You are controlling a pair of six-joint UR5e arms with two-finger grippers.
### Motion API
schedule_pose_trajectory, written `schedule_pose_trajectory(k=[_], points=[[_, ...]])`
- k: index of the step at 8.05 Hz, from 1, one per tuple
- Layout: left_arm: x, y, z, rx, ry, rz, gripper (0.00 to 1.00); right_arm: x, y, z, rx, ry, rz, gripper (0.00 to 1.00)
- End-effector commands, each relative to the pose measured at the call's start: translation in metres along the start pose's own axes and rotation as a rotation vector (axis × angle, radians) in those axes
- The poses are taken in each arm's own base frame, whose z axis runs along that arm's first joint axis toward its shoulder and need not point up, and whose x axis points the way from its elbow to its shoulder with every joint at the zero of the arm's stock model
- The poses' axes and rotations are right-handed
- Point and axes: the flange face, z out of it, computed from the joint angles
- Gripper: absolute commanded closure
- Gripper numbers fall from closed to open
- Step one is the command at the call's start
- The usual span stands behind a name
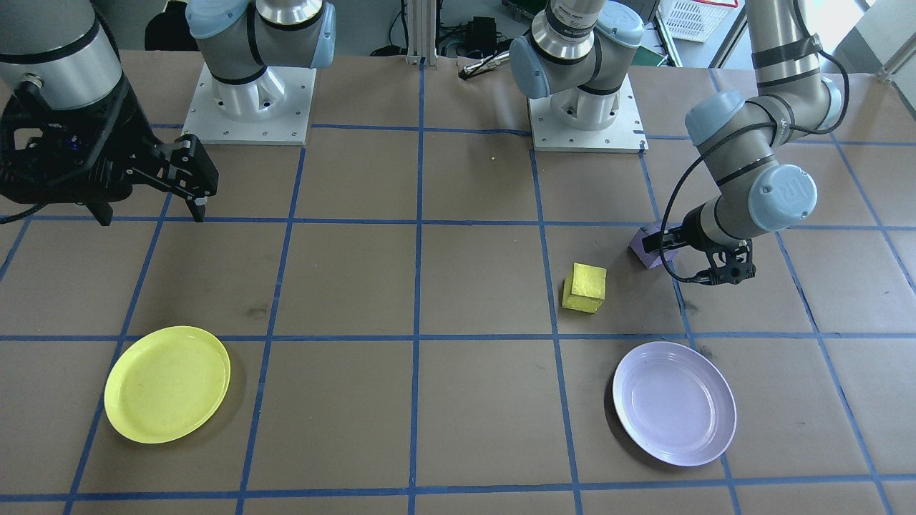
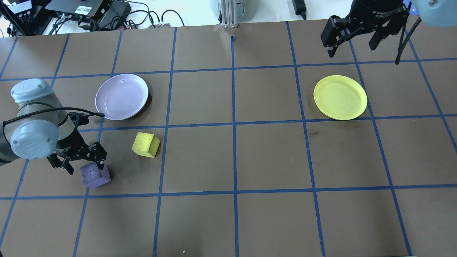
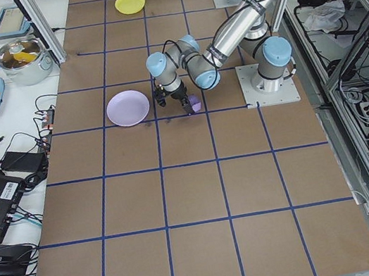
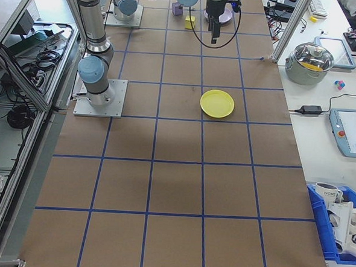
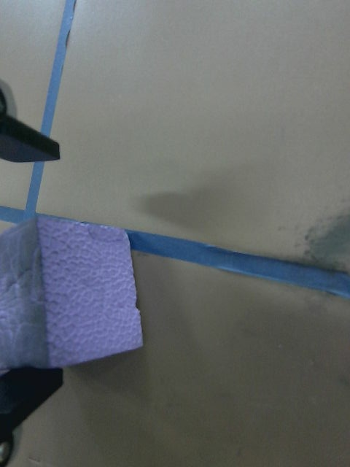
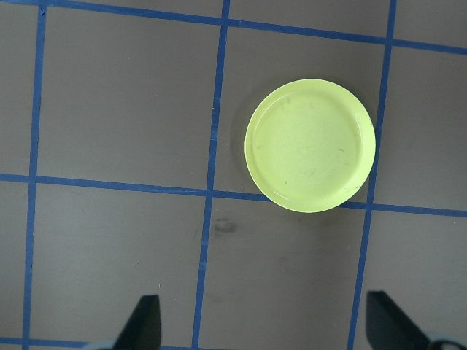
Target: Sort blocks by color into plates
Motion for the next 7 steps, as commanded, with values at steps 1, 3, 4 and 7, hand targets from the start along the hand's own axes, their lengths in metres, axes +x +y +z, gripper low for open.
schedule_pose_trajectory(k=[1, 3, 4, 7], points=[[0.0, 0.0, 0.0, 0.0, 0.005, 0.0, 0.0, -0.001, 0.0, 0.001, 0.001, -0.012, 0.002, 0.0], [0.001, 0.0, 0.0, 0.003, 0.017, -0.007, 0.0, -0.001, 0.001, -0.002, 0.003, -0.006, 0.005, 0.0], [0.001, 0.0, 0.001, -0.001, 0.028, -0.017, 0.0, -0.001, 0.002, -0.005, 0.01, -0.008, 0.005, 0.0], [0.011, 0.003, 0.01, -0.006, 0.104, -0.032, 0.03, -0.001, 0.002, -0.005, 0.007, -0.013, 0.002, 0.0]])
